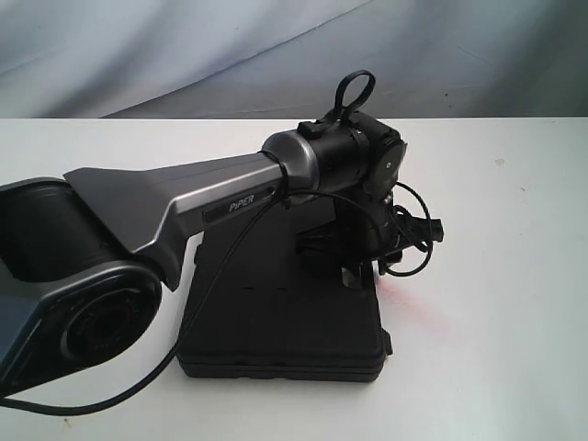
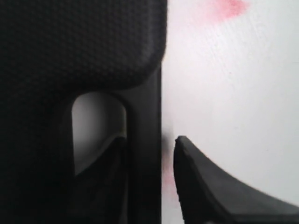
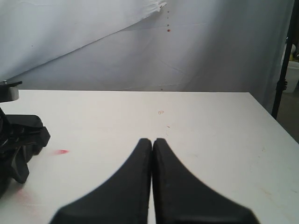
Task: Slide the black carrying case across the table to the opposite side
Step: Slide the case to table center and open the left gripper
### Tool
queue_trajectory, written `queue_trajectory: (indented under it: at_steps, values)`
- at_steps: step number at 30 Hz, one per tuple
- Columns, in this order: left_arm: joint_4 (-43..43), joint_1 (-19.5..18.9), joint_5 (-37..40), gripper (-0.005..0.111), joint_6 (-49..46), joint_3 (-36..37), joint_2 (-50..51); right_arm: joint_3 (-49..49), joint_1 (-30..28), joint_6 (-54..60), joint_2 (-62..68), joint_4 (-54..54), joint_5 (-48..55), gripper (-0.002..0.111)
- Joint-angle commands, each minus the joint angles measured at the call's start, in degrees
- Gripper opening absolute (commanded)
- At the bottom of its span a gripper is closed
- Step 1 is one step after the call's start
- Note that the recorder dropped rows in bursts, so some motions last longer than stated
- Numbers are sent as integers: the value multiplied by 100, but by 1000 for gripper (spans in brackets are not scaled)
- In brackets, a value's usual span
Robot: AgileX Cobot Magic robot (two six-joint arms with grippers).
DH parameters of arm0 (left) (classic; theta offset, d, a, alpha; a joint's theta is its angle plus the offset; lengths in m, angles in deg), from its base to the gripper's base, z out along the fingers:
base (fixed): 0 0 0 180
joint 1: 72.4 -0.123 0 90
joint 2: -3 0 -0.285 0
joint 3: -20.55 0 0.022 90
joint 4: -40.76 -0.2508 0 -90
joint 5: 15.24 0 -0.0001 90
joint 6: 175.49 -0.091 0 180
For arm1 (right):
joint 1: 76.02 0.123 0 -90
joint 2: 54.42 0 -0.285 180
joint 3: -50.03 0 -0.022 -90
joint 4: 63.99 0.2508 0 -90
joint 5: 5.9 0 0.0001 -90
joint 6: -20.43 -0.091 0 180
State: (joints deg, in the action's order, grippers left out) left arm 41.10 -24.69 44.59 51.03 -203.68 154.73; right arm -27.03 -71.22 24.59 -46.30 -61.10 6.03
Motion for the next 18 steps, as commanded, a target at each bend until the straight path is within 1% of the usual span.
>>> queue_trajectory:
  at_steps: [1,3,6,8,12,15,18]
  values:
    - [-74,50,-50,37,-48,-14,-32,-16,-13,8,-33,18,19,0]
    - [-181,50,-50,37,-48,-26,-92,-16,-13,8,-33,18,19,0]
    - [-478,50,228,37,-58,-224,-176,-16,-13,8,-33,18,19,0]
    - [-563,50,501,37,-73,-464,-180,-16,-13,8,-33,18,19,0]
    - [-563,50,1005,37,-404,-922,-180,-16,-13,8,-33,18,19,0]
    - [-586,50,1014,37,-610,-1274,-180,-16,-13,8,-33,18,19,0]
    - [-575,50,1014,37,-1146,-1496,-202,-16,-13,8,-33,18,19,0]
